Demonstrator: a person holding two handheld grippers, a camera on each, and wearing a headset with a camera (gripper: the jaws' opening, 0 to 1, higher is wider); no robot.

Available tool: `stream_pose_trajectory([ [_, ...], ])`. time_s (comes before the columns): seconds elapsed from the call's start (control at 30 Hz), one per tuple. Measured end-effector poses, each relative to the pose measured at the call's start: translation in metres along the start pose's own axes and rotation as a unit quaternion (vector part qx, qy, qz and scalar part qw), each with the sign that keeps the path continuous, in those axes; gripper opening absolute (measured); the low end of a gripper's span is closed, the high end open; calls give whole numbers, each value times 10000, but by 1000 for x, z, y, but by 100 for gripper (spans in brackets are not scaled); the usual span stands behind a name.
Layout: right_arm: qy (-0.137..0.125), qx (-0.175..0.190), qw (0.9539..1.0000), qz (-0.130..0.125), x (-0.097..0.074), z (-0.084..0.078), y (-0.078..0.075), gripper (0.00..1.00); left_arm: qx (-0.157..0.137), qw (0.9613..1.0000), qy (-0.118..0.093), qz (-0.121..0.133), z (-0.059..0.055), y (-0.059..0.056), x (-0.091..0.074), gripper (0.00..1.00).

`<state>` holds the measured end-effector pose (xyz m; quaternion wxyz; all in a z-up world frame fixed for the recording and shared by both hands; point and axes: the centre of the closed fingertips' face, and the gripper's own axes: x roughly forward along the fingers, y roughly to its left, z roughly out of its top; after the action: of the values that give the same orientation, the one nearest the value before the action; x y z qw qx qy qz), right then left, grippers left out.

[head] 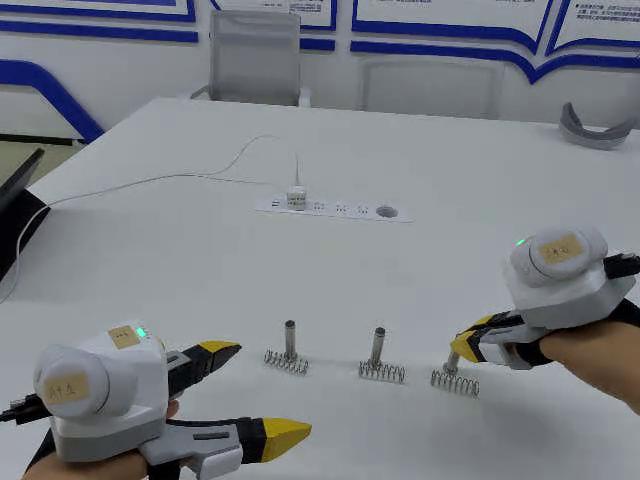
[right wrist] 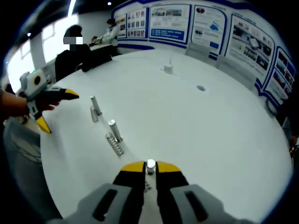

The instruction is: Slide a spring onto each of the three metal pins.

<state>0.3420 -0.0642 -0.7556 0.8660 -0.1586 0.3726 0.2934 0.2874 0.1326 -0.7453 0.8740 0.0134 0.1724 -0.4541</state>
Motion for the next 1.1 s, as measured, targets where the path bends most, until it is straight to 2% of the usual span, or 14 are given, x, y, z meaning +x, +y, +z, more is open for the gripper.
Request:
stream_pose_trajectory([
  [0.4,-109,-66,9999,11,-6,0,2,13,28,10000,-14,-41,2,-2,2,80],
  [0.67,-131,-245,9996,46,-18,-4,5,15,29,10000,-23,-26,2,-1,2,80],
  [0.73,-85,-318,9994,110,-19,-9,5,16,28,10000,-26,-21,3,-1,2,80],
  [0.83,122,-506,9981,320,-17,-23,10,16,25,10000,-36,-24,3,-1,3,80],
  [1.1,491,-1090,9905,684,-6,-40,18,17,29,10000,-13,-30,2,-2,3,80],
])
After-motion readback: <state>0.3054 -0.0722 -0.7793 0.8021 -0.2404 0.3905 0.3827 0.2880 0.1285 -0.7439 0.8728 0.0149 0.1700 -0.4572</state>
